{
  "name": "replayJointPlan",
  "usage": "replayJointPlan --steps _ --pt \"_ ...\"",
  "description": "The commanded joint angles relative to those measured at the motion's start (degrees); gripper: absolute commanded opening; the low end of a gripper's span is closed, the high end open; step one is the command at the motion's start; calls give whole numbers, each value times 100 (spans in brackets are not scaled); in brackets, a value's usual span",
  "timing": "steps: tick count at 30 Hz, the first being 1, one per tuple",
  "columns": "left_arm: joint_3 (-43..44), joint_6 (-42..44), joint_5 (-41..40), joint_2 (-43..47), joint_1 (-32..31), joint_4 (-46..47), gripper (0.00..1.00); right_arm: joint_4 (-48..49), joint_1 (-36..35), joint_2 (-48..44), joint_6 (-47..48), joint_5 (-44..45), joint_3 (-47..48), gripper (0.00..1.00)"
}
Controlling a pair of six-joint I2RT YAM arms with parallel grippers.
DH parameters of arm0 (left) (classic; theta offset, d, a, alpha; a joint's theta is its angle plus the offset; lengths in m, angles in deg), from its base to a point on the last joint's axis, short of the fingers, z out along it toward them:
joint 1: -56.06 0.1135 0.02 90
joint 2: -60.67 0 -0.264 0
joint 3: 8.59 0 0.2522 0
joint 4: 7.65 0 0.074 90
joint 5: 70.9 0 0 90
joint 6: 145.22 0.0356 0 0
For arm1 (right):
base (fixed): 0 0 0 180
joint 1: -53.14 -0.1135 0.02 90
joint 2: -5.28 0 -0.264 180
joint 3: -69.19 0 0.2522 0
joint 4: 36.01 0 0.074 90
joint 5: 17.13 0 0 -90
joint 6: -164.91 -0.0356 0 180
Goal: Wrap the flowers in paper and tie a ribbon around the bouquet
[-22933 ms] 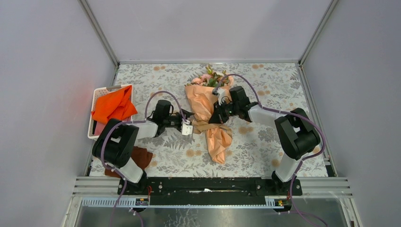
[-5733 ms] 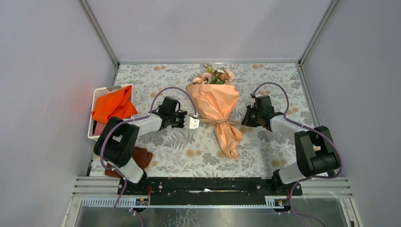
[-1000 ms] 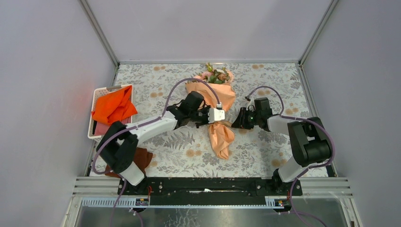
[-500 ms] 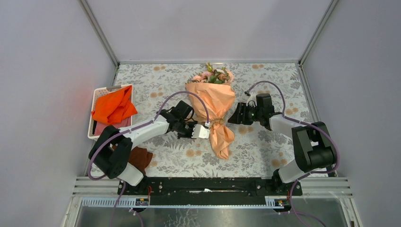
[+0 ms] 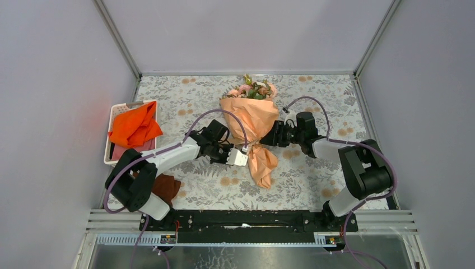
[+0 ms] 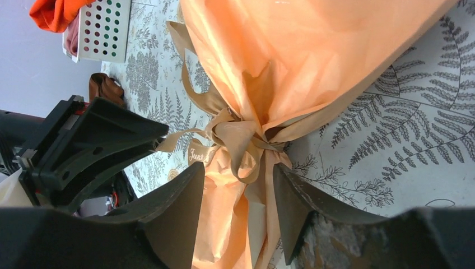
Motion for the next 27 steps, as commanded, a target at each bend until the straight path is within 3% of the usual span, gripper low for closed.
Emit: replayJointPlan --steps 1,2,3,8,13,18,20,22,27 --pt "13 275 -26 38 259 253 46 336 -54 187 -240 -61 240 53" --pt "37 289 -56 38 346 321 53 320 -56 234 -244 -53 264 50" --pt "53 305 -118 33 424 422 66 333 -57 281 -245 -34 275 47" --pt "24 -51 -599 -232 862 1836 90 262 -57 364 -254 209 308 32" --pt "-69 235 -852 -714 1055 2403 90 146 -57 353 -141 271 354 12" --pt "-61 216 -755 -998 1100 2722 83 -68 -57 344 -11 288 423 5" --pt "-32 229 -706 -1076 1125 2807 75 -109 -57 336 36 305 430 3" --pt "-30 351 -649 -1152 1161 2799 59 -128 -57 348 55 304 434 0" --pt "-231 963 -667 -1165 1247 2584 0 -428 -42 296 166 508 410 0"
